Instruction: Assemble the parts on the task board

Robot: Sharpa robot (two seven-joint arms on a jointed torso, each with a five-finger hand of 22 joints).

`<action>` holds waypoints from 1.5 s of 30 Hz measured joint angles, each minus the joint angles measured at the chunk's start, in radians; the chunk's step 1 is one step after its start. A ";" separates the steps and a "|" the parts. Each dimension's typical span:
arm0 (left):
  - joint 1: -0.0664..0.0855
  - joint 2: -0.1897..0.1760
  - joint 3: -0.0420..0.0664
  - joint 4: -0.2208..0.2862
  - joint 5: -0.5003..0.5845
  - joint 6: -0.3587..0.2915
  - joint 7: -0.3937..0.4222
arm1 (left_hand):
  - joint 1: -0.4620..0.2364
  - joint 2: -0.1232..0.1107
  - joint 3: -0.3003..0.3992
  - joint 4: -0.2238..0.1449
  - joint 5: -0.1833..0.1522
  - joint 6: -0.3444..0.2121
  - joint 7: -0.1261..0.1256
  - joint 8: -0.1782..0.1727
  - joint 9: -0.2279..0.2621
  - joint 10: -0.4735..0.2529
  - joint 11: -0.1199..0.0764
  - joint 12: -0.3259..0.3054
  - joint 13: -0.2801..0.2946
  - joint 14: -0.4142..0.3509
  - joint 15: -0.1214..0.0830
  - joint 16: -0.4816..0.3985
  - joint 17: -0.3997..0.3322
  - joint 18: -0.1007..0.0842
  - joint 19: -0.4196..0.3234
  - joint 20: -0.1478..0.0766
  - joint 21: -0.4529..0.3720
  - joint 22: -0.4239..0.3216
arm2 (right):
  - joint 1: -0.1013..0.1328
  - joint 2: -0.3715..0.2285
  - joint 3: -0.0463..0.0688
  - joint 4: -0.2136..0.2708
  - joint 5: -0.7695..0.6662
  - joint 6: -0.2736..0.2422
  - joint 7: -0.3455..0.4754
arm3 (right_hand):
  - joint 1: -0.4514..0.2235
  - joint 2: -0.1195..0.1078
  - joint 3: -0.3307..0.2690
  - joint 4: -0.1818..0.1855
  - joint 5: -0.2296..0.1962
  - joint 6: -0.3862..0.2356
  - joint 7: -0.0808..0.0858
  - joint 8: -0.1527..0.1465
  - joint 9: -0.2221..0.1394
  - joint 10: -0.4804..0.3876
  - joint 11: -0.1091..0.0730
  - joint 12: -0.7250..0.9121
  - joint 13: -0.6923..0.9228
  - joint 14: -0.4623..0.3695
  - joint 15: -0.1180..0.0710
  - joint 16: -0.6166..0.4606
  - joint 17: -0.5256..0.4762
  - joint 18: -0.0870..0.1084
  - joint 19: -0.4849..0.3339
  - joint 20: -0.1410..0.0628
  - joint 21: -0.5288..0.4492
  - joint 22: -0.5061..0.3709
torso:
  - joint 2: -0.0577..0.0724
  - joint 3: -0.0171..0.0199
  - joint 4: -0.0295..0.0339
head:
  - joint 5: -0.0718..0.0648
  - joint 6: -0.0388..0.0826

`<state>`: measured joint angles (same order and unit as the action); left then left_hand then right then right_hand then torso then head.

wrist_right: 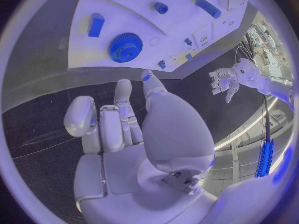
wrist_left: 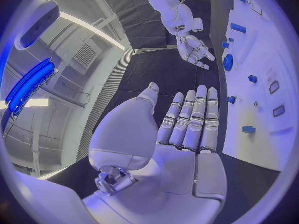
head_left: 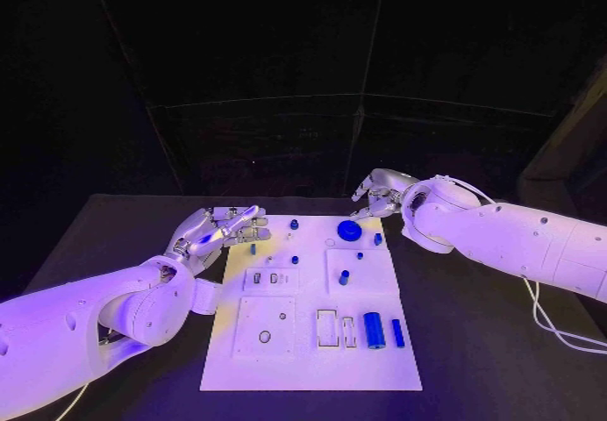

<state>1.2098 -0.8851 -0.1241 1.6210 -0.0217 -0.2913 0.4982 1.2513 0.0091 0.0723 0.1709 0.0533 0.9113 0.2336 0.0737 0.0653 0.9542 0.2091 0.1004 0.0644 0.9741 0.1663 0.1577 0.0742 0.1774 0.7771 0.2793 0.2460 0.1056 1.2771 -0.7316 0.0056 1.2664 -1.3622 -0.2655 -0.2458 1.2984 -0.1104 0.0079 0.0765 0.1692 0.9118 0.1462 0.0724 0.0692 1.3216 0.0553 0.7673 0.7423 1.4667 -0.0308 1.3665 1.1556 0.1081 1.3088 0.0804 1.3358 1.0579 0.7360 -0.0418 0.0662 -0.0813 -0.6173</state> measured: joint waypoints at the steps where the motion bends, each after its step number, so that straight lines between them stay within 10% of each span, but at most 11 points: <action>1: 0.000 0.001 -0.001 0.000 0.000 0.000 0.000 | 0.000 0.000 0.000 0.000 0.000 0.000 0.000 0.000 0.000 0.000 0.000 0.000 0.000 0.000 0.000 0.000 0.000 0.000 0.000 0.000 0.000 0.000 | 0.000 0.004 0.000 -0.004 0.004 0.007 -0.004 | 0.013 0.001 -0.012 0.012 0.001 -0.004 0.003 0.000 0.000 -0.001 0.001 0.039 0.044 0.000 0.000 0.009 0.011 0.000 0.004 0.004 0.005 0.008 | 0.000 0.0001 0.0000 | -0.001 0.000; 17: -0.001 0.003 -0.008 -0.005 0.000 0.004 0.000 | 0.000 0.000 0.000 0.000 0.000 0.000 0.000 0.000 0.000 0.000 0.000 0.000 0.000 0.000 0.000 0.000 0.000 0.000 0.000 0.000 0.000 -0.001 | -0.026 0.049 -0.001 -0.044 0.019 0.065 -0.017 | 0.071 0.029 -0.067 0.067 0.035 -0.011 0.009 0.012 0.000 0.014 0.006 0.268 0.297 0.000 0.008 0.049 0.083 0.000 0.012 0.012 0.032 0.056 | 0.001 -0.0012 0.0011 | -0.002 -0.004; 45: -0.001 0.005 -0.011 -0.010 0.000 0.007 -0.001 | 0.000 0.000 0.000 0.000 0.000 0.000 0.000 0.000 0.000 0.000 0.000 0.000 0.000 0.000 0.000 0.000 0.000 0.000 0.000 0.000 0.000 -0.001 | -0.045 0.067 -0.001 -0.081 -0.003 0.098 -0.010 | 0.119 0.059 -0.071 0.057 0.042 0.008 0.003 0.028 0.001 0.054 0.004 0.410 0.444 0.000 0.008 0.080 0.142 -0.016 0.034 0.013 0.058 0.100 | 0.000 -0.0023 0.0013 | -0.005 -0.012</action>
<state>1.2089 -0.8798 -0.1354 1.6113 -0.0212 -0.2847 0.4976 1.2513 0.0092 0.0724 0.1709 0.0533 0.9113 0.2336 0.0738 0.0655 0.9542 0.2091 0.1004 0.0646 0.9740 0.1663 0.1578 0.0745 0.1773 0.7771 0.2793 0.2460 0.1047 1.2322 -0.6650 0.0050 1.1854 -1.3654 -0.1673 -0.2557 1.4169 -0.0513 -0.0628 0.1333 0.2111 0.9201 0.1488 0.1007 0.0701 1.3759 0.0589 1.1775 1.1865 1.4669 -0.0232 1.4461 1.2976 0.0926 1.3424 0.0929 1.3937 1.1576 0.7361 -0.0441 0.0675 -0.0861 -0.6288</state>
